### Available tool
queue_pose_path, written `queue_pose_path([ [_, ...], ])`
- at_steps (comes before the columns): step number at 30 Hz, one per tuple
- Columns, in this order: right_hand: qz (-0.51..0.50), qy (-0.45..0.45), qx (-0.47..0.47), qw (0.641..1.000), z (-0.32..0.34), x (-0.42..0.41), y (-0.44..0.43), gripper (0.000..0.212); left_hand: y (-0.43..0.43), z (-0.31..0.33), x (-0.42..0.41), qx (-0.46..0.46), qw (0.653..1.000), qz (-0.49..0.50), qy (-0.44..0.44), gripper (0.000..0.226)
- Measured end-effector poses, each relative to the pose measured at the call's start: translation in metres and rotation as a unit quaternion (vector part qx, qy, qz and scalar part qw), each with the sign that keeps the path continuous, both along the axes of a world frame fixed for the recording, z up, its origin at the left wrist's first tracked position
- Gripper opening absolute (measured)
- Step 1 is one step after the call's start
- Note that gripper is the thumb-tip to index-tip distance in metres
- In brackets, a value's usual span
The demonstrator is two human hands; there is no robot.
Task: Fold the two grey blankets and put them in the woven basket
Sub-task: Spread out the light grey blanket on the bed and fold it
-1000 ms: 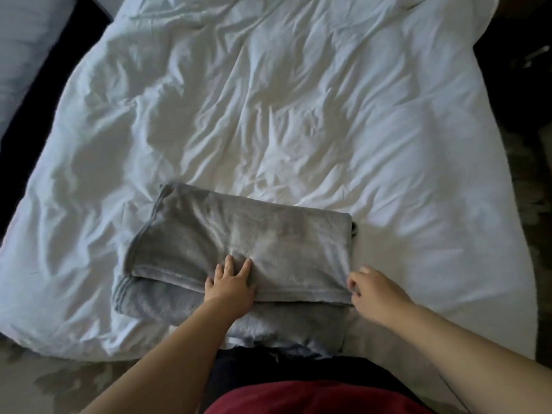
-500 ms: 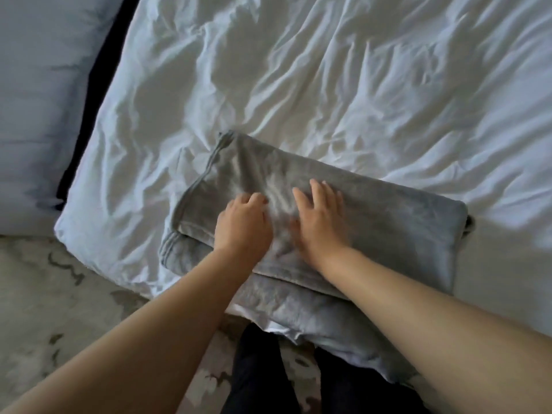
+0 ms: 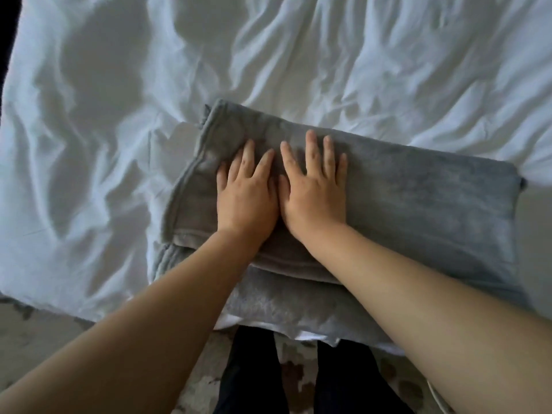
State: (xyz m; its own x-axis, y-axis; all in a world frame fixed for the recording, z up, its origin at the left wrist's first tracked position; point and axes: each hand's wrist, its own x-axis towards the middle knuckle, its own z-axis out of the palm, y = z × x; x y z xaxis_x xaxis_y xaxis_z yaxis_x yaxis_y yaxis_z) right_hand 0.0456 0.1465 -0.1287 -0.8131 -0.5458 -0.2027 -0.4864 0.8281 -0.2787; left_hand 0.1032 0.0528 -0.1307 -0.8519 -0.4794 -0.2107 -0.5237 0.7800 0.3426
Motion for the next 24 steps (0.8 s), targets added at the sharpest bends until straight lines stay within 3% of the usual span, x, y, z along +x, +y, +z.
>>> queue_pose_path([
  [6, -0.011, 0.037, 0.068, 0.997, -0.023, 0.019, -0.008, 0.056, -0.033, -0.021, 0.051, -0.027, 0.996, -0.060, -0.060, 0.060],
  [24, -0.078, 0.097, 0.066, 0.990, -0.046, 0.007, 0.058, 0.062, -0.023, -0.049, 0.048, -0.066, 0.995, -0.050, -0.064, 0.065],
])
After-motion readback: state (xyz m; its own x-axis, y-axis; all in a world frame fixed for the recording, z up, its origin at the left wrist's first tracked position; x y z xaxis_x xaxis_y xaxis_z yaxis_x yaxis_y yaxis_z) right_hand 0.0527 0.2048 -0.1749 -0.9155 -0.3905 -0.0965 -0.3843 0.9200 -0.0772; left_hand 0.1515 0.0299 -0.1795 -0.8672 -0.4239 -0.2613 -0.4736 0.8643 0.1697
